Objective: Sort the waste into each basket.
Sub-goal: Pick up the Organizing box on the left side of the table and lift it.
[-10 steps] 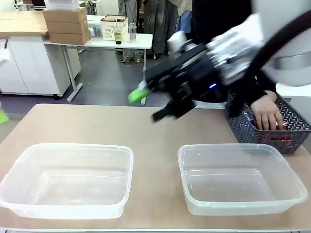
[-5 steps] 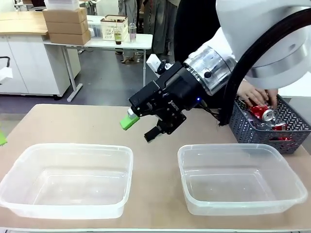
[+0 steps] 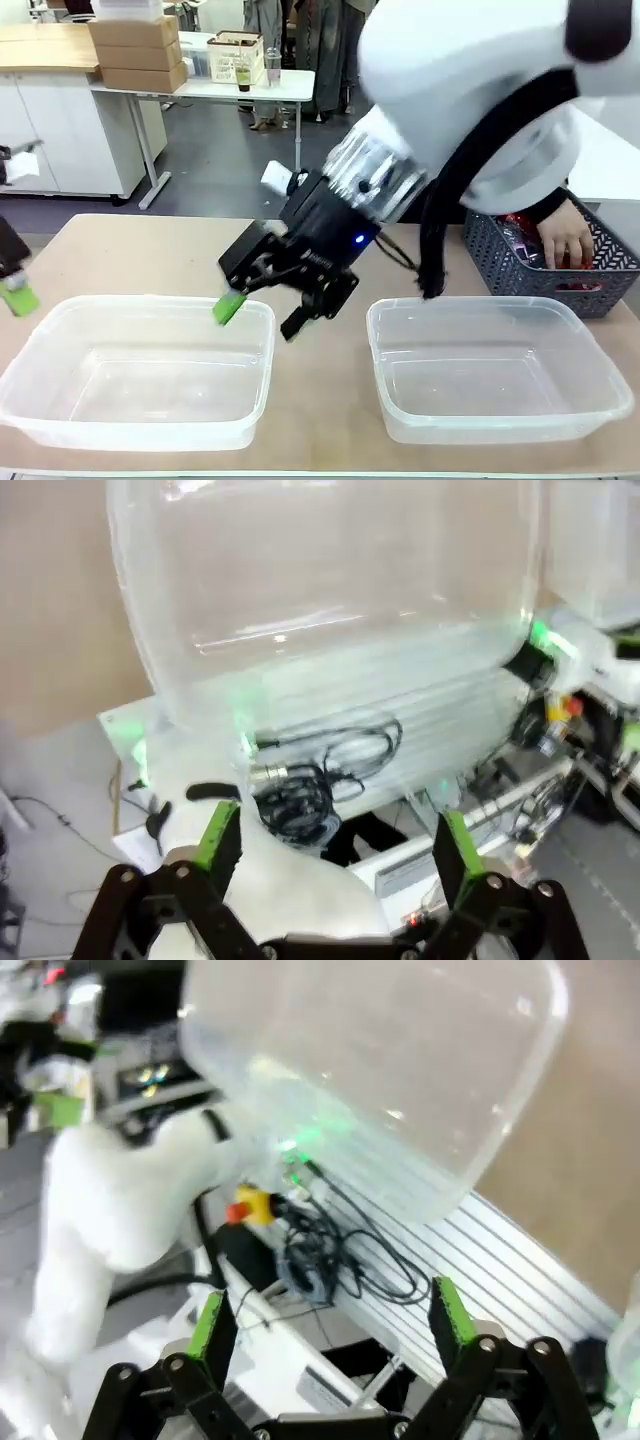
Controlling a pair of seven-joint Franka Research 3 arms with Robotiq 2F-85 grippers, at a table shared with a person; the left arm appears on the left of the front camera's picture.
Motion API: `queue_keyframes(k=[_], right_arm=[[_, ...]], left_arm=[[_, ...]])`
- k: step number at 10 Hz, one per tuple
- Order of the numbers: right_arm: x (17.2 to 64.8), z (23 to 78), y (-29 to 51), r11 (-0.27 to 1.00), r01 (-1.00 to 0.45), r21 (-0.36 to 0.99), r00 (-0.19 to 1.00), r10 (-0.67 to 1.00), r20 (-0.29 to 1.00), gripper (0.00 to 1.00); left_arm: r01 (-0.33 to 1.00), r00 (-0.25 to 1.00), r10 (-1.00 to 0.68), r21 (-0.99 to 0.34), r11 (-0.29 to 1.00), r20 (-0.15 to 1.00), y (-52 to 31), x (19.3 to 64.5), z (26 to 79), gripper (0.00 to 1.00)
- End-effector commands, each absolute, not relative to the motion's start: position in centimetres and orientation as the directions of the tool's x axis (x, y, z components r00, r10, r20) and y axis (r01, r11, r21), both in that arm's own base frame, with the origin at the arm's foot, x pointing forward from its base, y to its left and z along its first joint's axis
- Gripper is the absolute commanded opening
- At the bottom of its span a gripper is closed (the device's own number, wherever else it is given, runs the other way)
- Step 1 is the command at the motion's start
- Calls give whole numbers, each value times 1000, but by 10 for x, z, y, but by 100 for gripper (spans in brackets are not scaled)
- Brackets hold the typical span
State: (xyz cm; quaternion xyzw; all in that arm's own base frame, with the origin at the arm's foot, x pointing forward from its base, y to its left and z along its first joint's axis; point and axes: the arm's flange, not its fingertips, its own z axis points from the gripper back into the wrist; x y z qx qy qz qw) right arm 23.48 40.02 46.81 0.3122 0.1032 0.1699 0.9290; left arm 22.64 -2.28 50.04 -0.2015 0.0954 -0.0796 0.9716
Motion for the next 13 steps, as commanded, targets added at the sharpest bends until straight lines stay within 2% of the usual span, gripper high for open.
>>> queue_keyframes(k=[1, 2, 3, 4, 5, 6, 7, 8, 10, 11, 13], right_arm=[[240, 460, 431, 886, -148, 439, 958, 239, -159, 100], [237, 448, 440, 926, -117, 360, 973, 179, -145, 100], [236, 439, 446, 964, -73, 256, 990, 100, -96, 100], [241, 434, 444, 972, -81, 222, 994, 94, -51, 100], [230, 438, 426, 918, -145, 368, 975, 195, -103, 100], [230, 438, 426, 918, -145, 368, 975, 195, -103, 100], [234, 430, 427, 950, -122, 288, 986, 149, -74, 100], [233, 423, 444, 986, -29, 163, 997, 40, -66, 100], [238, 403, 456, 990, 74, 119, 992, -61, -114, 100], [243, 397, 457, 987, 115, 111, 988, -102, -119, 100], [246, 391, 461, 985, 133, 107, 983, -118, -141, 100]], left_arm=[[-45, 993, 11, -280, 959, -121, -22, 198, 458, 100], [-118, 990, 99, -212, 970, -96, -19, 193, 440, 100], [-138, 990, 132, -146, 980, -50, -14, 192, 421, 100], [-122, 992, 116, -135, 983, -54, -5, 198, 413, 100], [-73, 996, 60, -235, 969, -62, -7, 234, 508, 100], [-73, 996, 60, -235, 969, -62, -7, 234, 508, 100], [-73, 996, 60, -235, 969, -62, -7, 234, 508, 100], [-79, 996, 71, -199, 977, -49, -4, 238, 507, 100], [-45, 990, 29, -113, 993, -140, -15, 245, 454, 100], [-84, 986, 82, -8, 996, -148, -9, 248, 423, 100], [-54, 978, 45, -38, 998, -203, -2, 246, 375, 100]])
